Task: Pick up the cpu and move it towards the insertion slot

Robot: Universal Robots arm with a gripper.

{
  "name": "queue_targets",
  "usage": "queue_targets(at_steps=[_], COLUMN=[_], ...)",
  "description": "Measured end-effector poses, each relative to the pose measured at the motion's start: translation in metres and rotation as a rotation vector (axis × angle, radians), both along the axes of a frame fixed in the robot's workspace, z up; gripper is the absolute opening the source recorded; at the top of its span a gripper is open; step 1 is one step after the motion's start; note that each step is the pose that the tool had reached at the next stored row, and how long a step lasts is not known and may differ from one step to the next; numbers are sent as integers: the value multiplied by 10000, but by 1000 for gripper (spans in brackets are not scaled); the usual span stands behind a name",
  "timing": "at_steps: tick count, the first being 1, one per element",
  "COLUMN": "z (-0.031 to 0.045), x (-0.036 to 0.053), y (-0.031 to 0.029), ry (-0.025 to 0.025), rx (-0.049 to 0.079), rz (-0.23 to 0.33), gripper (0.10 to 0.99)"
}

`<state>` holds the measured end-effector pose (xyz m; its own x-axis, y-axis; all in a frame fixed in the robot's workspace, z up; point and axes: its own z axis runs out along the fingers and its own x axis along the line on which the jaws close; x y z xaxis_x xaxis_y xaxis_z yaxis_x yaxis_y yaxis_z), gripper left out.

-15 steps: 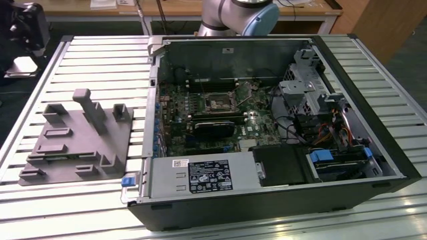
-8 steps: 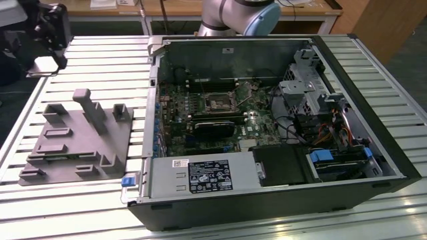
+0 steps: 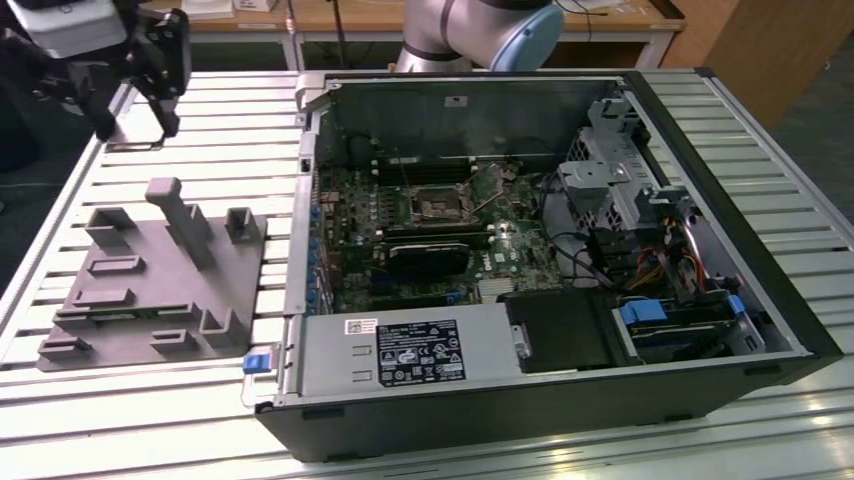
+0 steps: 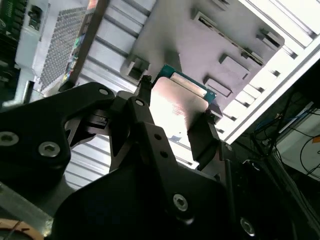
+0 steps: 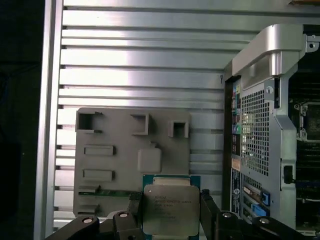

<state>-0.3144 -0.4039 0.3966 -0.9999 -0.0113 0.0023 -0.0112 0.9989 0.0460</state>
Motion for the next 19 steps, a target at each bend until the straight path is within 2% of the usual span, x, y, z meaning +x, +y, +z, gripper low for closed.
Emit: queue_targets(at_steps=[4,9,12,16,19], z=[-7,-12,-17,-23,-27], x=[177,360,447,513,600], y=[26,94,144,244,301], ry=[0,2,0,0,1], rx=[0,-2,-1,0,0], rz=[1,0,0,1,1], gripper=[545,545,545,545,545])
